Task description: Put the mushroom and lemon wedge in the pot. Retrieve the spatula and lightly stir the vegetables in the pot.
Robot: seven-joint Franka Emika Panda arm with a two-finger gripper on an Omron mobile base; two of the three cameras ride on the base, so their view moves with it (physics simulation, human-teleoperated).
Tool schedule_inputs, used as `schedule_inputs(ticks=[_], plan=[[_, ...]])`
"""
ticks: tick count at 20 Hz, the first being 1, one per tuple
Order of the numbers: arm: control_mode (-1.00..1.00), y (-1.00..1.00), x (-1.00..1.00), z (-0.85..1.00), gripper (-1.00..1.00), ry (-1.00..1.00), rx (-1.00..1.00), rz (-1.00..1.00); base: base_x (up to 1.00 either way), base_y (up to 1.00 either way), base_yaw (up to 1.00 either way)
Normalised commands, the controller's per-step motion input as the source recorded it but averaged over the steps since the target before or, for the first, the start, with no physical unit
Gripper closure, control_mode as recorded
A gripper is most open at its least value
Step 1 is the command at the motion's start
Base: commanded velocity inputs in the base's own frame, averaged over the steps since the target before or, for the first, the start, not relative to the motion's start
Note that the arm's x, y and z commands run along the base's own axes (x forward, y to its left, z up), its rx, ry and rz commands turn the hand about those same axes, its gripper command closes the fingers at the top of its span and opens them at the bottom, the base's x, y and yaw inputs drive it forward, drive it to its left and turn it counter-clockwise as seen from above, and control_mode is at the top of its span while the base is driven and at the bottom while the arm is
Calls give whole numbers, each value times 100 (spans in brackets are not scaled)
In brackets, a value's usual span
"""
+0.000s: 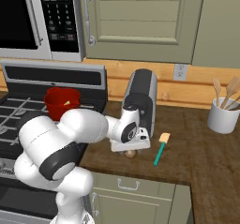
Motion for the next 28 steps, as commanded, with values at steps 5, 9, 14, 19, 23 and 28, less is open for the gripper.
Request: schedule_inputs(ticks=[5, 9, 14, 19, 23, 28], plan=[[-100, -2, -14, -28, -100, 0, 0, 1, 0, 0, 0], [-100, 0, -4, -18, -100, 0, 0, 0, 0, 0, 0], [-100, 0, -30, 4, 100, -12, 0, 1, 0, 0, 0], [-100, 24, -73, 74, 100, -33, 1, 1, 0, 0, 0], [-100, 94, -60, 100, 100, -28, 0, 0, 0, 0, 0], [-100, 100, -19, 100, 100, -13, 0, 0, 0, 0, 0]])
